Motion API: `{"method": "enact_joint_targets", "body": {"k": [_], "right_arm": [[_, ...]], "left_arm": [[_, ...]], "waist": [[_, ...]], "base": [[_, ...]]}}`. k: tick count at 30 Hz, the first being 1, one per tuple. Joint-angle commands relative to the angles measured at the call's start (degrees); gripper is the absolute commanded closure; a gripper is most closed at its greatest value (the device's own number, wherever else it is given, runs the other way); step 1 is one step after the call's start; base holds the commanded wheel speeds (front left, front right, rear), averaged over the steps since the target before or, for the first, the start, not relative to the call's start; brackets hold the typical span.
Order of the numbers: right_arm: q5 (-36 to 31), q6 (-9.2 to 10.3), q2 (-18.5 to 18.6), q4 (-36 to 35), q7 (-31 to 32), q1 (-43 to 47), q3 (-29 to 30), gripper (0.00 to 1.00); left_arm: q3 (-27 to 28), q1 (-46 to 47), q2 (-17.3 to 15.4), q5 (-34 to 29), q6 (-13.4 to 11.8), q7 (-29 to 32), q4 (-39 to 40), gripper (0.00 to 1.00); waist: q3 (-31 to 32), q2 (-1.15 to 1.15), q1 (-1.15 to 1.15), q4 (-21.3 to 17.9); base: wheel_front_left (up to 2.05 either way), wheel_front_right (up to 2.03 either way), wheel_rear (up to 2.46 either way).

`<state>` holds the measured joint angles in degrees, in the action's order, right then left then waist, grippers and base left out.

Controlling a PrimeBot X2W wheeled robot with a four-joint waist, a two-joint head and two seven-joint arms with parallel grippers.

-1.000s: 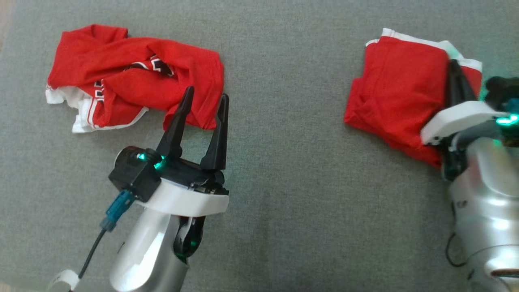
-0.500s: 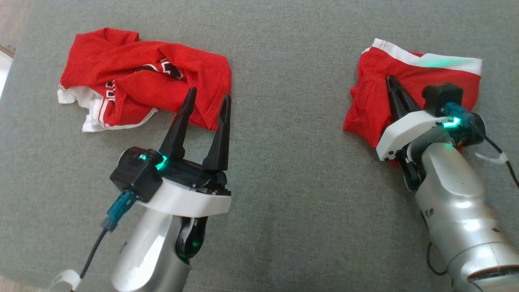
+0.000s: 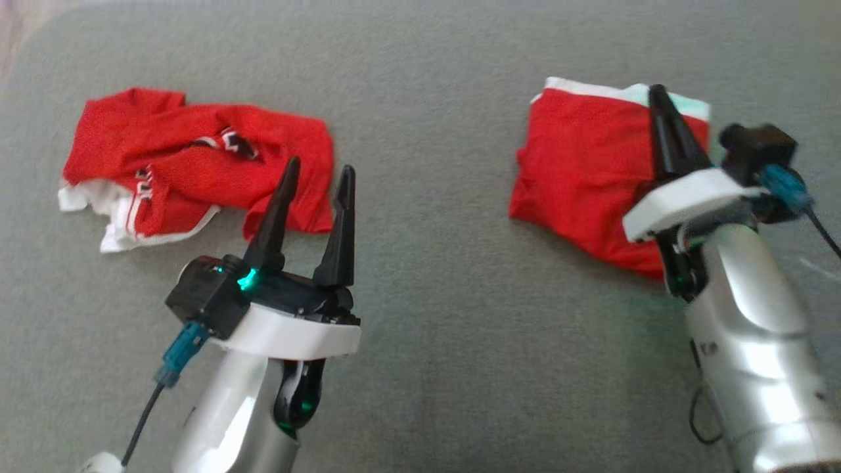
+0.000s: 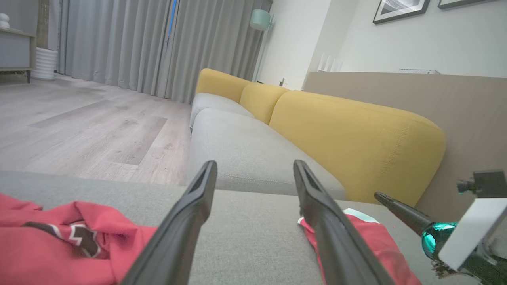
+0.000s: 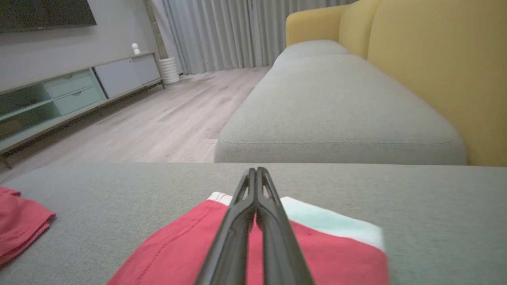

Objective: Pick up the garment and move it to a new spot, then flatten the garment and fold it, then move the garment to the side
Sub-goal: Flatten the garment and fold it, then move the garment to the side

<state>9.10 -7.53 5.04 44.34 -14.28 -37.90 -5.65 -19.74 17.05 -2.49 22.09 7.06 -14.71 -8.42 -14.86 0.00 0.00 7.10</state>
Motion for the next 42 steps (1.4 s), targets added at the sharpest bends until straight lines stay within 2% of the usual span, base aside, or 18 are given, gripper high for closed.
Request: {"method": "enact_joint_targets", "body": {"k": [1,6,11,12,13,18,24,35,42], "right_arm": [[0.2,0.04,0.0,-4.1,-0.7,2.3,0.1,1.00],[-1.6,0.04,0.4,-14.9,-0.7,9.7,3.3,1.00],[-2.6,0.04,-0.5,-21.7,-0.7,17.3,5.4,1.00],[-2.9,0.04,-0.8,-23.0,-0.7,18.6,5.9,0.36],[-3.5,0.04,-1.1,-24.2,-0.7,19.9,6.3,0.01],[-3.8,0.04,-2.1,-28.0,-0.7,25.6,8.5,0.00],[-1.4,0.04,-2.1,-29.6,-0.7,28.9,7.4,0.00],[-0.8,0.04,-2.2,-28.9,-0.7,28.2,7.7,0.00],[-0.9,0.04,-2.2,-23.6,-0.5,23.8,8.2,0.00]], "left_arm": [[2.5,0.4,-0.4,-0.7,-0.1,-0.3,1.8,0.00],[3.0,-0.7,-0.4,-1.3,0.0,-0.3,1.3,0.00],[3.6,-2.1,-0.4,-2.3,0.1,-0.3,0.1,0.00],[3.7,-2.4,-0.4,-2.4,0.2,-0.3,0.0,0.00],[3.8,-2.8,-0.4,-2.6,0.2,-0.3,-0.3,0.00],[3.9,-4.4,-0.4,-3.5,0.2,-0.3,-1.7,0.00],[4.5,-5.5,-0.4,-3.9,0.3,-0.3,-2.4,0.00],[4.4,-4.9,-0.4,-3.6,0.3,-0.3,-2.2,0.00],[3.3,-3.3,-0.4,-3.4,0.4,-0.3,-1.8,0.00]], "waist": [[2.1,0.00,0.00,-2.2],[4.3,0.00,0.00,-4.9],[6.4,0.00,0.00,-6.9],[6.7,0.00,0.00,-7.2],[7.0,0.00,0.00,-7.4],[8.1,0.00,0.00,-8.1],[8.3,0.00,0.00,-8.3],[7.6,0.00,0.00,-7.1],[4.1,0.00,0.00,-5.3]], "base": [[0.00,0.00,0.00],[0.00,0.00,0.00],[0.00,0.00,0.00],[0.00,0.00,0.00],[0.00,0.00,0.00],[0.00,0.00,0.00],[0.00,0.00,0.00],[0.00,0.00,0.00],[0.00,0.00,0.00]]}}
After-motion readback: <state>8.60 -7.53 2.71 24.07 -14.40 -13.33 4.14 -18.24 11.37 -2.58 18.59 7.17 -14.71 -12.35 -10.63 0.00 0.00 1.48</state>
